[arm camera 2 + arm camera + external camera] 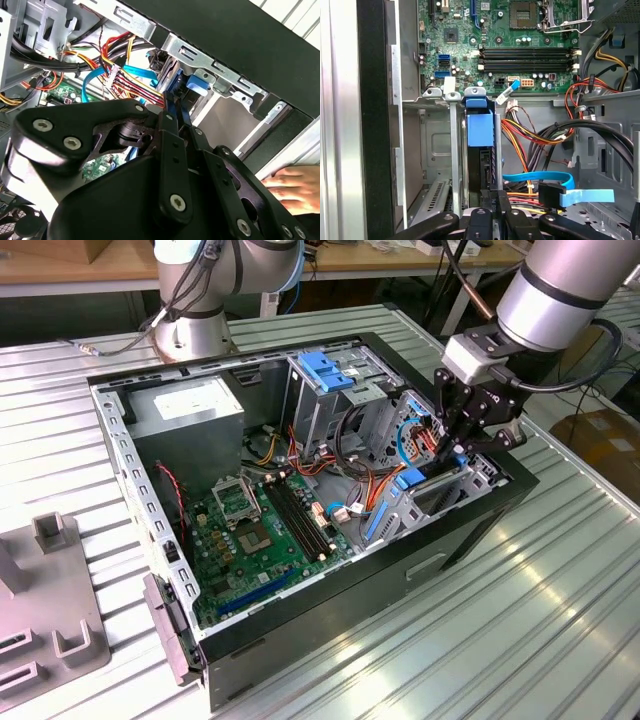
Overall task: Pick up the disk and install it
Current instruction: 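Insert the first disk wire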
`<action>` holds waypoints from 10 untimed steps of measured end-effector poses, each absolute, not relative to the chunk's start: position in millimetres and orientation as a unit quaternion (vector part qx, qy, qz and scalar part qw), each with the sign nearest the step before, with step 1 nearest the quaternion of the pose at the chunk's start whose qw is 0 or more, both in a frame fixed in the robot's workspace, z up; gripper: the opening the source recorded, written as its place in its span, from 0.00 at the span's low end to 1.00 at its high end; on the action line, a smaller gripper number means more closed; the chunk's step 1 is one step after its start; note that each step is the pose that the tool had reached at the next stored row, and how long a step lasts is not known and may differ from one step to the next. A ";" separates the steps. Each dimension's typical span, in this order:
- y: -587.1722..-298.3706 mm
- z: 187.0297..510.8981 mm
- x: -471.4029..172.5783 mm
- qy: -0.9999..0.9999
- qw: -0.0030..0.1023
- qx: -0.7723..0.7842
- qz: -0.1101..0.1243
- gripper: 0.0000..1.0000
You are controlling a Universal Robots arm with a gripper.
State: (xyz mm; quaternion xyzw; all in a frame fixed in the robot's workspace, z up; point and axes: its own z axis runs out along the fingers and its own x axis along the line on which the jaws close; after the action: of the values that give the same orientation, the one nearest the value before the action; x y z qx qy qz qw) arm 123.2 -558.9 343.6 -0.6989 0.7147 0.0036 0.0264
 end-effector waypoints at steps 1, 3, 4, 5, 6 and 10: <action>-558.9 343.7 123.2 0.715 0.026 -0.699 0.004 0.16; -558.9 347.7 123.3 0.715 0.027 -0.699 0.004 0.16; -558.8 349.6 123.4 0.715 0.027 -0.699 0.004 0.16; -558.8 350.1 123.4 0.715 0.027 -0.699 0.004 0.16; -558.8 350.0 123.4 0.715 0.027 -0.699 0.004 0.16; -559.5 350.2 123.4 0.715 0.027 -0.699 0.004 0.16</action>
State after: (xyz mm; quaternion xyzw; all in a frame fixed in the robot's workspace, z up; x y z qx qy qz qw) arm 123.4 -559.5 350.2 -0.6989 0.7147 0.0037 0.0265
